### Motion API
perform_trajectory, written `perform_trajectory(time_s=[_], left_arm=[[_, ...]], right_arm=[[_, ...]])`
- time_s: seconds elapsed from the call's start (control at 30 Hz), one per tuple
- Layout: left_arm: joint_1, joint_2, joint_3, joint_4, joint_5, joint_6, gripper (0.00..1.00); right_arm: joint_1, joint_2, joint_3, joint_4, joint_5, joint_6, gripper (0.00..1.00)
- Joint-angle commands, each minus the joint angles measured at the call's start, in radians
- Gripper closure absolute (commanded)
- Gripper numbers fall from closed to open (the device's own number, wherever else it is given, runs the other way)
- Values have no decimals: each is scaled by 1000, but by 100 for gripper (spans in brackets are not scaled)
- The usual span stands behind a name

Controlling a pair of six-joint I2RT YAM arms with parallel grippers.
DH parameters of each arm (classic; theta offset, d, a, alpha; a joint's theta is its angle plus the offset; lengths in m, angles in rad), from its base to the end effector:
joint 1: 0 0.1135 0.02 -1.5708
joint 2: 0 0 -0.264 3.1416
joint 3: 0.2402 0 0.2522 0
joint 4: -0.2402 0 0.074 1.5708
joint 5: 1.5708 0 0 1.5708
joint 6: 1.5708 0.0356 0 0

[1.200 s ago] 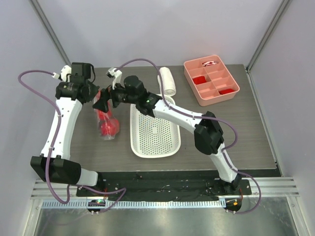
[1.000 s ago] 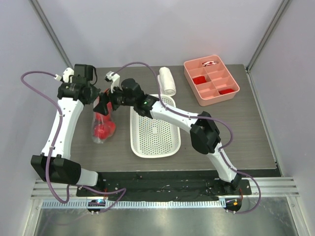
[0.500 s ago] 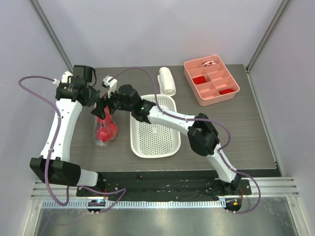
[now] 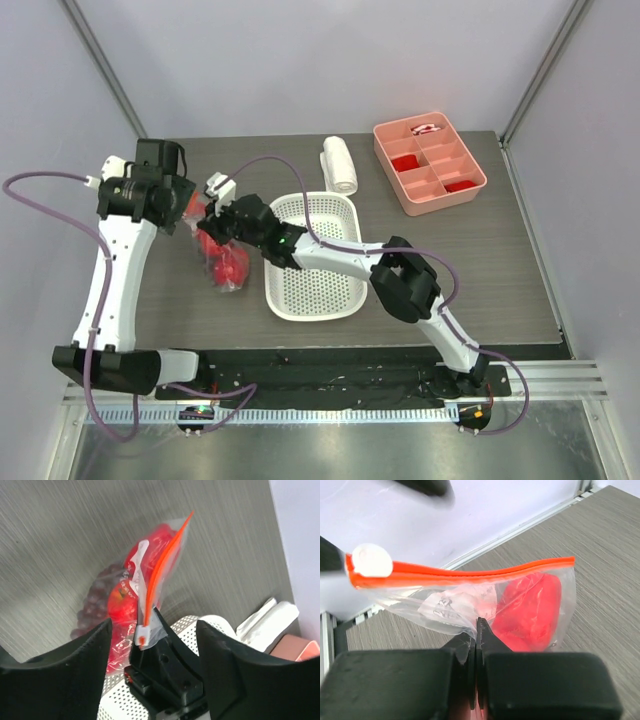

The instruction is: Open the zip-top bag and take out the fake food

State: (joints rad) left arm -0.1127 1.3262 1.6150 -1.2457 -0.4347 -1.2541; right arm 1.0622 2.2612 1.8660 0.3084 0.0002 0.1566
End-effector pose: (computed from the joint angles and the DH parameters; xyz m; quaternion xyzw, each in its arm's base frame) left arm 0.2352 -0.0115 0.4100 -0.5577 0.7481 -0.0269 0.3586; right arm 0.2661 0.4773 0.2686 -0.3224 0.6629 0.3867 0.5542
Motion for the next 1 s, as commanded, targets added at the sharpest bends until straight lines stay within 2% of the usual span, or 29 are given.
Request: perform_trajectory(time_s=[0.0, 0.1, 0.17, 0.27, 0.3, 0.33, 0.43, 0.57, 0.6, 0.63, 0.67, 0.73, 0.77, 0.83, 0.87, 0.9, 0.97], left_arm=[[-1, -91, 31, -8, -145, 187, 27], [8, -163, -13, -20, -185, 168, 15], [57, -211, -44, 12, -126, 159, 16], [122, -208, -61, 0, 54, 101, 17], [195, -200, -63, -3, 106, 85, 19], [217, -190, -63, -4, 201, 67, 21], [262, -139, -47, 11, 312, 48, 28], [266, -128, -69, 115, 399, 137, 31], [272, -131, -84, 221, 433, 189, 31], [281, -131, -110, 244, 491, 229, 34], [285, -127, -118, 233, 507, 208, 45], [300, -127, -151, 233, 550, 183, 59], [303, -128, -183, 212, 556, 127, 66], [303, -131, -188, 78, 495, 56, 63], [303, -134, -181, 31, 406, -18, 59], [303, -140, -187, 13, 393, -43, 59], [303, -169, -252, 77, 413, -98, 58]], right_arm=[[-22, -15, -4, 86, -158, -87, 99], [-28, -20, -10, 81, -276, -126, 99], [-34, -46, -66, 141, -330, -134, 99], [-56, -49, -57, 127, -443, -134, 99], [-59, -52, -65, 142, -456, -131, 99], [-64, -58, -92, 188, -471, -129, 99], [-74, -48, -70, 177, -497, -135, 99], [-91, -38, -30, 161, -586, -92, 99], [-93, -48, -33, 166, -603, -85, 99], [-96, -52, -39, 175, -606, -78, 99], [-99, -57, -37, 169, -609, -80, 99], [-102, -63, -37, 141, -614, -103, 99], [-102, -63, -37, 135, -612, -109, 99], [-107, -63, -34, 124, -617, -117, 99], [-111, -65, -34, 123, -617, -115, 99], [-110, -65, -37, 123, -617, -117, 99], [-111, -66, -42, 124, -618, -118, 99]])
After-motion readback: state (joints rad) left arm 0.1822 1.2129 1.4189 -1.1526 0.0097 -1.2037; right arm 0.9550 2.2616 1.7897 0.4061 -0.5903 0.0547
